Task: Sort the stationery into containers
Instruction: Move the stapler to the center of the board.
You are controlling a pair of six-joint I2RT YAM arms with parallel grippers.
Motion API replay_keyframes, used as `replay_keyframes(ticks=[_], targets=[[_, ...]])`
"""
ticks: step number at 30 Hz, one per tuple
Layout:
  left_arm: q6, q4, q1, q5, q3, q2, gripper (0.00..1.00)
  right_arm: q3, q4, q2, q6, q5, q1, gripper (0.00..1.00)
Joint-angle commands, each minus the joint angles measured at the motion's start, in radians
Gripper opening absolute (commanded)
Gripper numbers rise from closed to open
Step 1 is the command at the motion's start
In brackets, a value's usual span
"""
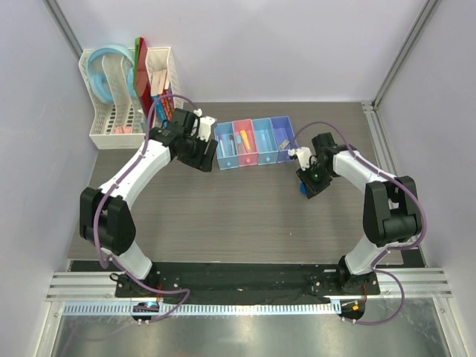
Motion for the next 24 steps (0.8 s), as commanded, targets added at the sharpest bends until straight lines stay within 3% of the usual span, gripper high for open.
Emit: replay_keyframes(ticks=[1,24], targets=[[0.009,0.026,0.003,0.029,-0.003,-0.021,0.66,-0.009,0.037,0.009,0.017,0.015,0.015,0.21],[0.004,0.026,0.004,0.049,-0.005,-0.023,0.66,-0.017,0.055,-0.012,0.037,0.039,0.036,0.28]])
